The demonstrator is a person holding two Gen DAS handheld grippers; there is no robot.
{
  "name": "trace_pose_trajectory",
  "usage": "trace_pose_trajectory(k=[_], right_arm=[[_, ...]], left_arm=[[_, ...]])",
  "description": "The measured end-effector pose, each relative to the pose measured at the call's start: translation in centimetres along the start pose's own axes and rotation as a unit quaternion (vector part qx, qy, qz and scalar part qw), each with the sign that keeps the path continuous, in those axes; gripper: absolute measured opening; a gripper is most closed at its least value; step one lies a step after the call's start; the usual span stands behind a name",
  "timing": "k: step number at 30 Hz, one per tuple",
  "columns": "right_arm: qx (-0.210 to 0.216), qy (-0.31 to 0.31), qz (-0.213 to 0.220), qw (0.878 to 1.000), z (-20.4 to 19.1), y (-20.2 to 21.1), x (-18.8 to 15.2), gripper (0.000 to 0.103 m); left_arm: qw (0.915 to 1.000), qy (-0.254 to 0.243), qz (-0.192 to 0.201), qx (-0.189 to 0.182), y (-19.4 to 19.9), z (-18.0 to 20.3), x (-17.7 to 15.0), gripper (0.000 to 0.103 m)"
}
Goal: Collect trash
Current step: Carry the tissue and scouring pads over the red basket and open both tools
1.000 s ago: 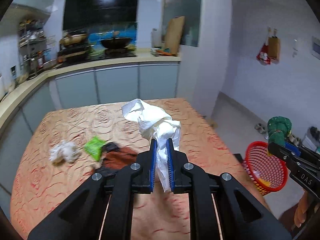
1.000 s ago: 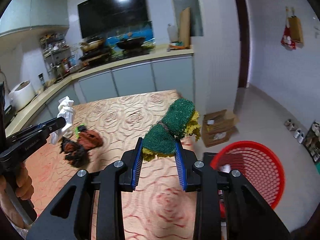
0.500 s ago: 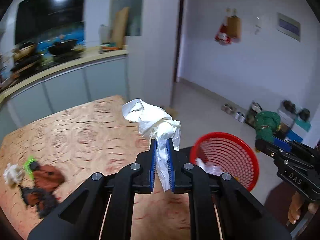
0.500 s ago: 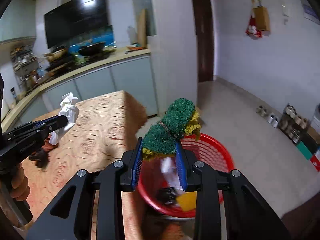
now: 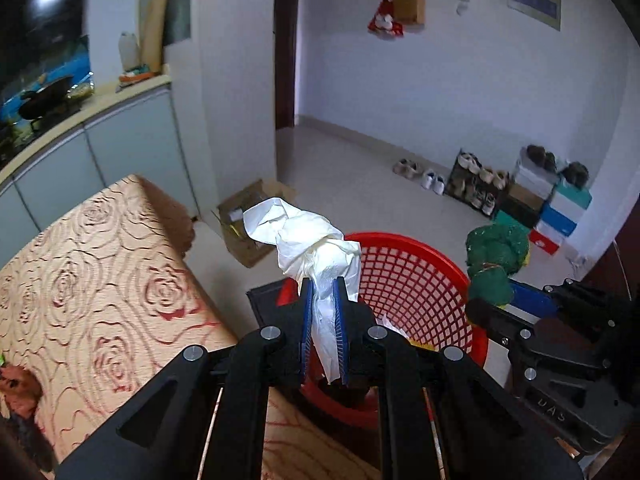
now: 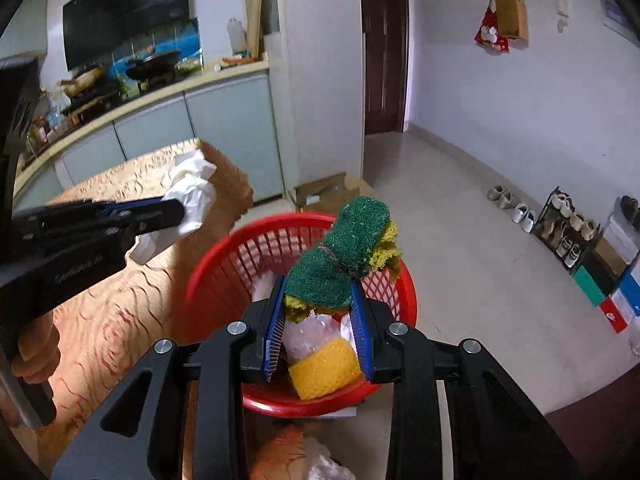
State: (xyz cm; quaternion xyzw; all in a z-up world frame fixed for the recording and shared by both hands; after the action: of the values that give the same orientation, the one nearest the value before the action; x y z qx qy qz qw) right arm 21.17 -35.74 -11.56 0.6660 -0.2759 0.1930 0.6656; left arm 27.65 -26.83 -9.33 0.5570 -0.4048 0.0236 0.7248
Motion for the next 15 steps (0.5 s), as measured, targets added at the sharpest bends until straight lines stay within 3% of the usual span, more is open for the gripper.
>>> trace_pose_trajectory(k=[8,10,12,15], right_arm=[[-0.003,0.005,-0.027,1.000,0.6,-1.9,-0.9,0.031],[0.001,0.005,-0.033,0.999,0.6,-2.2,-1.1,0.035],[0.001,0.003,-0.036,0.999,0.6,-2.4,-1.2,0.039],[0.003,0.000,-0.038,0.999,0.7,-2.5,-1.0,0.039]], left_arm=[[0.9991,-0.020,-0.033,-0.017,-3.2,1.5,-0.7,0.013],[0.9989,-0.022,-0.035,-0.020,-3.5,1.6,-0.6,0.019],[0.9990,-0.017,-0.033,-0.023,-3.3,1.4,-0.5,0.037],[0.9994,-0.017,-0.022,-0.019,-2.6,1.1,-0.3,0.046]])
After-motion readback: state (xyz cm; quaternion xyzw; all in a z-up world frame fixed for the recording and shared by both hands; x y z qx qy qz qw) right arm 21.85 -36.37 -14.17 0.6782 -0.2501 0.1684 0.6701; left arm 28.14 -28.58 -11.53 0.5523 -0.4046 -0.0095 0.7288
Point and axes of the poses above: each gripper's, at about its wrist camera, not at the fingertips, and y roughly against the way its jaws point, z to its right, x to its top, the point moved 7 cm from there along -y, roughly the way its jaws point, and after that the axes turned 8 degrees about -z, right-handed, at the moved point
